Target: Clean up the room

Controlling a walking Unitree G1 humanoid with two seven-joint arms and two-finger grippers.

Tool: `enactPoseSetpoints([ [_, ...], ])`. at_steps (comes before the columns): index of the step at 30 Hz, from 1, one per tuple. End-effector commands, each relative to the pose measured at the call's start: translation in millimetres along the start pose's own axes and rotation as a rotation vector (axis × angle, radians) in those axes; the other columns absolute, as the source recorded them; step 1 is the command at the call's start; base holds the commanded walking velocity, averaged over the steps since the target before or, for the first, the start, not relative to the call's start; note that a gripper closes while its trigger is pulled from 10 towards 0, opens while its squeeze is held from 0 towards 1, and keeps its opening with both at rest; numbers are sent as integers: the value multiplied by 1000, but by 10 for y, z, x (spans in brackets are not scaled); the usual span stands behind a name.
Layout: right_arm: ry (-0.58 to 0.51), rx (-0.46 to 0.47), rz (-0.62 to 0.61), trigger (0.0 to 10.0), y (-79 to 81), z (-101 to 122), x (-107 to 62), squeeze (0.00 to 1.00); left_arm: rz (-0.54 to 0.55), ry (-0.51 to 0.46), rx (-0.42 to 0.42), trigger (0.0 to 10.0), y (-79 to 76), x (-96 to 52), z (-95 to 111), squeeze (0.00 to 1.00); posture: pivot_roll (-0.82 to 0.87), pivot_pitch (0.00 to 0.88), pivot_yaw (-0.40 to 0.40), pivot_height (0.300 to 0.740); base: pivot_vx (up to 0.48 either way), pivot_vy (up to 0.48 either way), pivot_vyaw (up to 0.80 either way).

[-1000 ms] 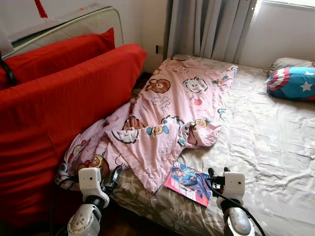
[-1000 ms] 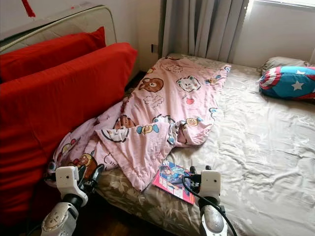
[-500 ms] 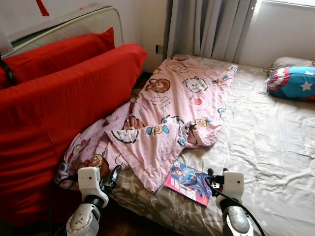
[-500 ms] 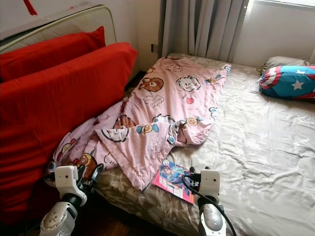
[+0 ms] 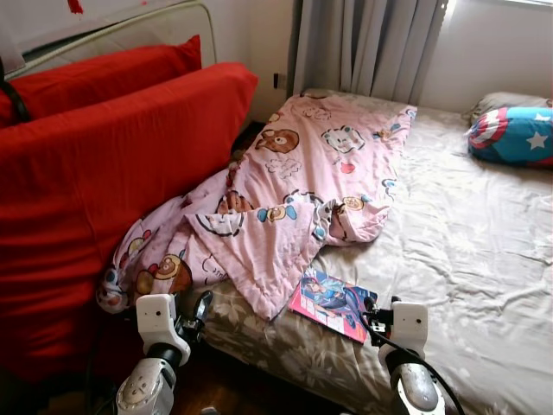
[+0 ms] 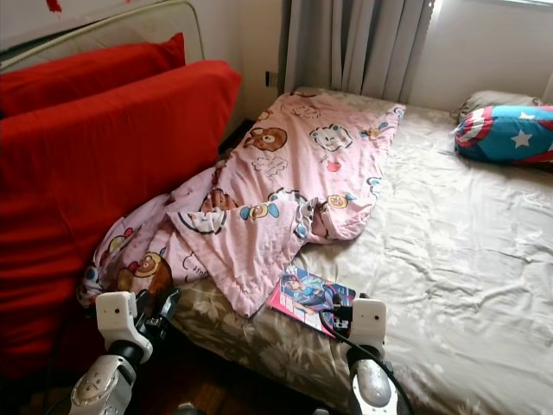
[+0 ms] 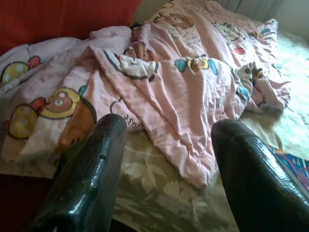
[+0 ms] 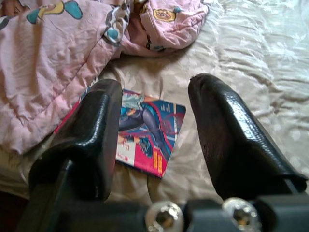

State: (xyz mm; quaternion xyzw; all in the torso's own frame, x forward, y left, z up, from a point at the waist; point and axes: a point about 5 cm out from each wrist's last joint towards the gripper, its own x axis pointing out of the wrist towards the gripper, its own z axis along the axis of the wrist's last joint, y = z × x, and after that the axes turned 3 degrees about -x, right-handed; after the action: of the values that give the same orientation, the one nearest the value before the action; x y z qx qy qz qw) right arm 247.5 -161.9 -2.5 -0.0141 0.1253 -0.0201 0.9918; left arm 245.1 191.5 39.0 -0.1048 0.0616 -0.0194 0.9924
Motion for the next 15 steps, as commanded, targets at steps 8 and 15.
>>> enactPoseSetpoints([
  [8,8,10,11,10000,21,-25,-2,0,-26,18,10,10000,-62,17,-20,0,-10,59,-21,661,0,0,0],
  [15,40,-9,16,10000,36,-61,4,0,-22,22,10,10000,-56,17,-25,0,-9,59,-21,661,0,0,0],
])
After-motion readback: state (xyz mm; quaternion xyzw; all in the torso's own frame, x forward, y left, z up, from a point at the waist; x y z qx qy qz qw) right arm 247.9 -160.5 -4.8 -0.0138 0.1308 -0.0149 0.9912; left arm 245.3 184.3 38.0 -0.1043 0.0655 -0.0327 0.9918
